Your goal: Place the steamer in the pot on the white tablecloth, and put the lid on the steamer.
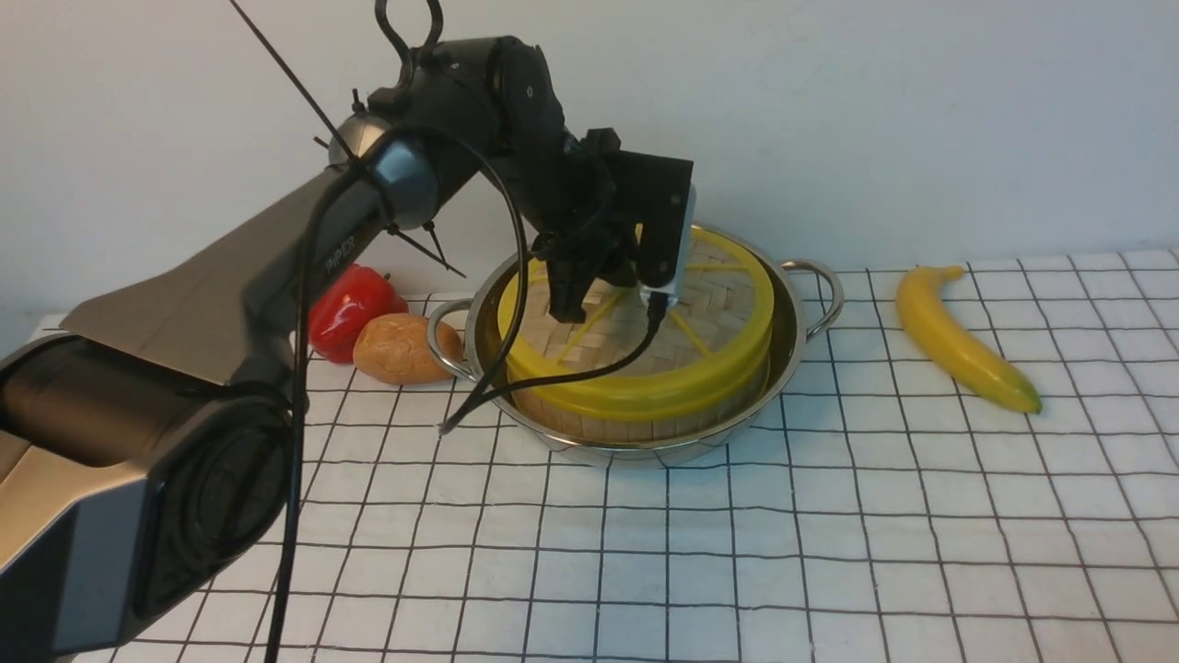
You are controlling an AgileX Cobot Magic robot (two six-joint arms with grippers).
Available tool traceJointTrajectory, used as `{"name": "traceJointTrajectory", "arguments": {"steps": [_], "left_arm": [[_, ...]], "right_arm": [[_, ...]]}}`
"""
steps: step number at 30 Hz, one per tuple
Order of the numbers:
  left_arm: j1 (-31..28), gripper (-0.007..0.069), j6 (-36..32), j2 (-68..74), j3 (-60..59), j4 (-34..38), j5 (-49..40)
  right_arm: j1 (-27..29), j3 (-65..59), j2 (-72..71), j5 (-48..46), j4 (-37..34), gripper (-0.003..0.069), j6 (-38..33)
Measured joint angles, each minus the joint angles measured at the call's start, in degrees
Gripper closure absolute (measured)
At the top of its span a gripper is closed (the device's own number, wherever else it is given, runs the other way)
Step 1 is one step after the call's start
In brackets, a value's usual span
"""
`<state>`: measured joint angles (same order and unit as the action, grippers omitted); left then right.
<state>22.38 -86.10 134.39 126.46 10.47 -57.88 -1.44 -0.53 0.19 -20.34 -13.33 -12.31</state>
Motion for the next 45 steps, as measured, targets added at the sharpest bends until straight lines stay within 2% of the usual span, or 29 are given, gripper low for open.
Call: {"name": "traceJointTrajectory", "arguments": {"steps": [4, 8, 10, 15, 22, 29, 33, 40, 45], "left_arm": [[0.0, 0.0492, 1.3, 0.0, 0.1, 0.4, -0.3], [0.0, 0.0432, 1.7, 0.0, 0.3, 0.6, -0.3], [-0.1, 0.035, 2.1, 0.0, 0.5, 1.4, -0.2], [-0.1, 0.025, 3.5, 0.2, 0.6, 5.1, -1.5], [-0.1, 0.0244, 7.0, 0.5, 0.6, 5.7, -2.9], [0.0, 0.0244, 8.8, 0.5, 1.7, 2.8, -3.8], [0.1, 0.0237, 13.3, 0.7, 5.3, -1.2, -6.1], [0.1, 0.0235, 19.7, -1.1, 12.8, -2.5, -9.8], [0.1, 0.0235, 28.9, -4.3, 17.3, -3.6, -11.3]], "right_arm": [[0.0, 0.0, 0.0, 0.0, 0.0, 0.0416, 0.0], [0.0, 0.0, 0.0, 0.0, 0.0, 0.0416, 0.0], [0.0, 0.0, 0.0, 0.0, 0.0, 0.0416, 0.0], [0.0, 0.0, 0.0, 0.0, 0.0, 0.0416, 0.0], [0.0, 0.0, 0.0, 0.0, 0.0, 0.0416, 0.0], [0.0, 0.0, 0.0, 0.0, 0.0, 0.0416, 0.0], [0.0, 0.0, 0.0, 0.0, 0.0, 0.0416, 0.0], [0.0, 0.0, 0.0, 0.0, 0.0, 0.0416, 0.0], [0.0, 0.0, 0.0, 0.0, 0.0, 0.0416, 0.0]]}}
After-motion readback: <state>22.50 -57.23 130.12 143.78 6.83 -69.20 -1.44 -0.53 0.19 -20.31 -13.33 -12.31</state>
